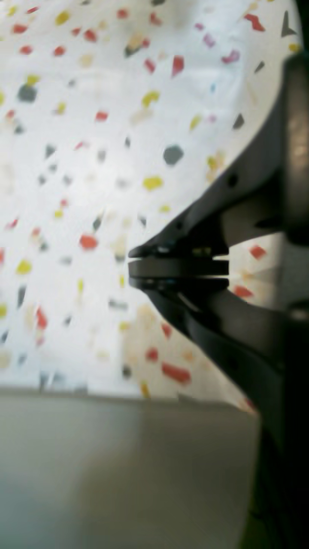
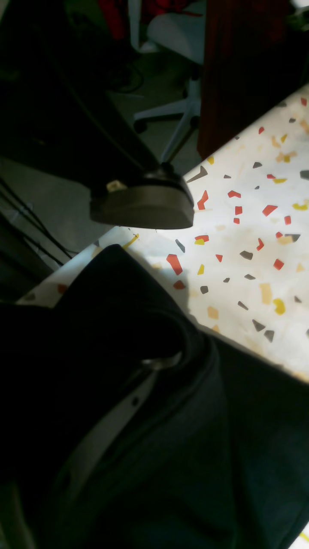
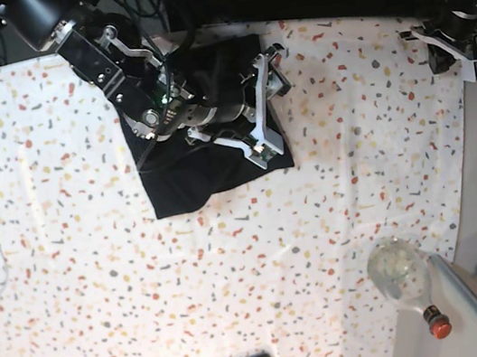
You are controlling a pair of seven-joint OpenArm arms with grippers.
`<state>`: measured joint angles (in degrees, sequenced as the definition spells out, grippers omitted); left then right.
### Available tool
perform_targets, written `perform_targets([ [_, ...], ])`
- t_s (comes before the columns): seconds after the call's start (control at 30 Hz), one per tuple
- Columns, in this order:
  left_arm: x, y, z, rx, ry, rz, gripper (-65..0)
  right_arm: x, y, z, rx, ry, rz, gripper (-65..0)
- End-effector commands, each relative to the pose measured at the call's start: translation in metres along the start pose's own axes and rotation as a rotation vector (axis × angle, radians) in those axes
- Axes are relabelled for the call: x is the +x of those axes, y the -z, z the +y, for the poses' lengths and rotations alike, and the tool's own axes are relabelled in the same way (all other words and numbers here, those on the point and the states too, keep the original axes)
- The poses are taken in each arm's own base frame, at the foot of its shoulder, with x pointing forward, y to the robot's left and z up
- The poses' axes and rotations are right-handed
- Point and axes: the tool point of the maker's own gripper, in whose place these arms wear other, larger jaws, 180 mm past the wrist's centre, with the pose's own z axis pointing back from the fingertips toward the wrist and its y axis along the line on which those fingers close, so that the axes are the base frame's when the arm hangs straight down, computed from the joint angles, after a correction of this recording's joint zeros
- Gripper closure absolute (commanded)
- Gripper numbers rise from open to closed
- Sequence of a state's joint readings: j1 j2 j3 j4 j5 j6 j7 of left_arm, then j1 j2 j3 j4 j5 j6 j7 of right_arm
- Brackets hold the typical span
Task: Layout the t-shirt on the table in an organized manner, then fold the t-shirt properly
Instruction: 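Fold the shirt end with the right gripper over toward the left gripper, then press and smooth the folded shirt stack with the right gripper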
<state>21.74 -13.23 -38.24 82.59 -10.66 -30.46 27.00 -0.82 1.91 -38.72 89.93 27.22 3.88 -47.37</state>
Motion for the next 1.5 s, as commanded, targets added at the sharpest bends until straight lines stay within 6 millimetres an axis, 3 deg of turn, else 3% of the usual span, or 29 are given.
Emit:
perform_targets([
  [0.0,0.009,-0.003,0.008,0.014,0.007,-0.012,0.0,0.017,-0.002,0.011,0.022,-0.017,-0.045,-34.1],
  [0.13,0.019,0.001,0.007,0.002,0.007,-0.008,0.0,0.017,0.003,0.027,0.022,-0.054,-0.023,-34.1],
  [0.27,0.022,0.002,-0.001,-0.034,0.026,-0.013,0.0,0.02,0.0,0.03,0.001,-0.038,-0.036,-34.1],
  [0.53,0.022,0.002,0.0,-0.044,0.034,-0.013,0.0,0.056,-0.071,0.028,-0.04,-0.049,-0.246,-33.9],
  [0.63,0.022,0.002,0.001,-0.043,0.034,-0.015,0.0,0.057,-0.092,0.002,-0.113,0.036,-0.294,-31.2],
  [0.67,0.022,0.002,0.001,-0.043,0.034,-0.015,0.0,0.056,-0.095,-0.01,-0.146,0.069,-0.307,-26.0],
  [0.73,0.022,0.002,0.001,-0.043,0.034,-0.015,0.0,0.043,-0.1,-0.039,-0.22,0.143,-0.313,-5.7],
  [0.77,0.022,0.002,0.001,-0.043,0.034,-0.015,0.0,0.036,-0.104,-0.052,-0.251,0.174,-0.316,0.0],
  [0.93,0.022,-0.006,0.021,0.01,-0.001,-0.029,0.0,0.007,-0.119,-0.091,-0.357,0.306,-0.31,0.0],
  [1.1,0.023,-0.009,0.028,0.027,-0.007,-0.034,0.0,-0.018,-0.115,-0.129,-0.442,0.361,-0.246,0.0],
  [1.27,0.022,-0.009,0.028,0.027,-0.007,-0.032,0.0,-0.03,-0.104,-0.141,-0.463,0.383,-0.2,0.0],
  [1.47,0.02,-0.009,0.027,0.025,-0.009,-0.029,0.0,-0.031,-0.099,-0.148,-0.476,0.386,-0.205,0.0],
])
